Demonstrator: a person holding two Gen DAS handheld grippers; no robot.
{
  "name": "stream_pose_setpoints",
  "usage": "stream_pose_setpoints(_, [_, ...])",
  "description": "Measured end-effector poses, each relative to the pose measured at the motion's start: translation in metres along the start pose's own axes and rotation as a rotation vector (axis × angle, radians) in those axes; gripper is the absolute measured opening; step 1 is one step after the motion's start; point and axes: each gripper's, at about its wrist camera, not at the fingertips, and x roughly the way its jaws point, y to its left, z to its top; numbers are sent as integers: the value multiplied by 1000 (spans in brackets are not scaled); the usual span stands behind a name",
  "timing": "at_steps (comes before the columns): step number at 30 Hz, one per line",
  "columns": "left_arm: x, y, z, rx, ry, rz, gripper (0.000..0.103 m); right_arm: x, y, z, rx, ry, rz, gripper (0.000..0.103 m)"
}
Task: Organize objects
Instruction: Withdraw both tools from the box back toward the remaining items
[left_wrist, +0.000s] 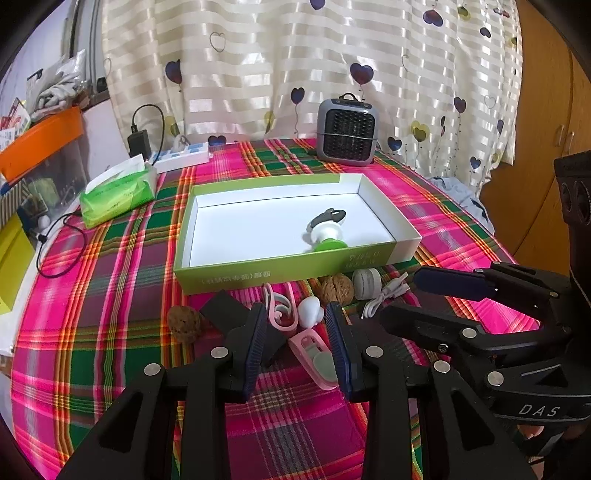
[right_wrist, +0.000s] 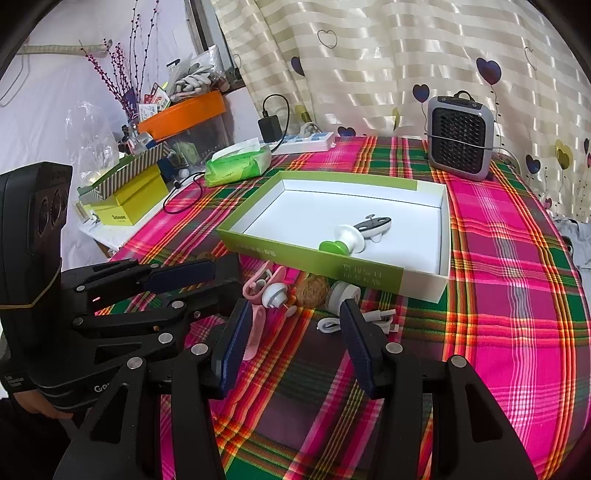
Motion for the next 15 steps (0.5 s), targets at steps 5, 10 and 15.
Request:
stream_pose_setpoints(5, [2,1,-3,-4,7,0,32,1,-1,-1,1,3,-1,51])
stream_pose_setpoints(10, [2,1,-4,-5,10,-1,32,1,-3,-4,3,6,-3,51])
stream_pose_setpoints(15, [3,1,-8,-10,18,-14,32,3,-7,-6,9,14,-15,51])
